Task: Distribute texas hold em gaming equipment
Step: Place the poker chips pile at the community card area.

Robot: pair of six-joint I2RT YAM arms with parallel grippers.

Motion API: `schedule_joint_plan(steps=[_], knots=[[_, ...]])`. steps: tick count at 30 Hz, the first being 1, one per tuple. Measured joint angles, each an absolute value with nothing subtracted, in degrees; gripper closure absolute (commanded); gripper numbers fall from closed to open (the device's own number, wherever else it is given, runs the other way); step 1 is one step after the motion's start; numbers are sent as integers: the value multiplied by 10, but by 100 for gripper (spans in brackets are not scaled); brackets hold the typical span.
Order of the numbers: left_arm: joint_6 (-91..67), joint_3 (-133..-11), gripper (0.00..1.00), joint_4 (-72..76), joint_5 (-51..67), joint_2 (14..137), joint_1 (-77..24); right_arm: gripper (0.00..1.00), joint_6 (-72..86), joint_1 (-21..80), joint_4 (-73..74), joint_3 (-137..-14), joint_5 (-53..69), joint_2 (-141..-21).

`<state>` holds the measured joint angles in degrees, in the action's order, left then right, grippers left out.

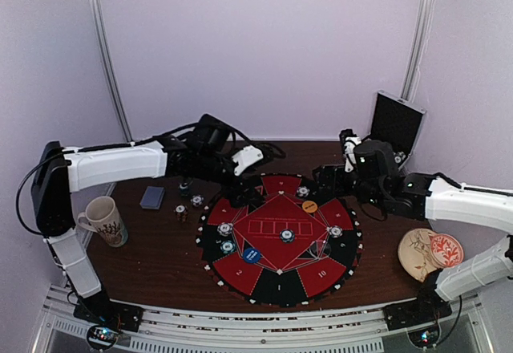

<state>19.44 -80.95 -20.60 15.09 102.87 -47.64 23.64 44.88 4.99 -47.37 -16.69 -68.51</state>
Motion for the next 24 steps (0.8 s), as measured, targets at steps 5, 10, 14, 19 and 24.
schedule_joint_plan(steps=[5, 10, 14, 19, 24], knots=[[193, -748, 2, -197, 157, 949, -367, 3, 212, 499, 64, -534, -128, -810], [191, -662, 2, -174, 159, 882, -279, 3, 195, 540, 93, -588, -91, -915], [191, -586, 2, -138, 161, 828, -246, 4, 187, 560, 117, -618, -69, -970], [194, -534, 2, -103, 161, 799, -239, 7, 181, 562, 141, -628, -54, -1003], [194, -504, 2, -72, 163, 765, -239, 10, 182, 562, 155, -631, -44, -1027]])
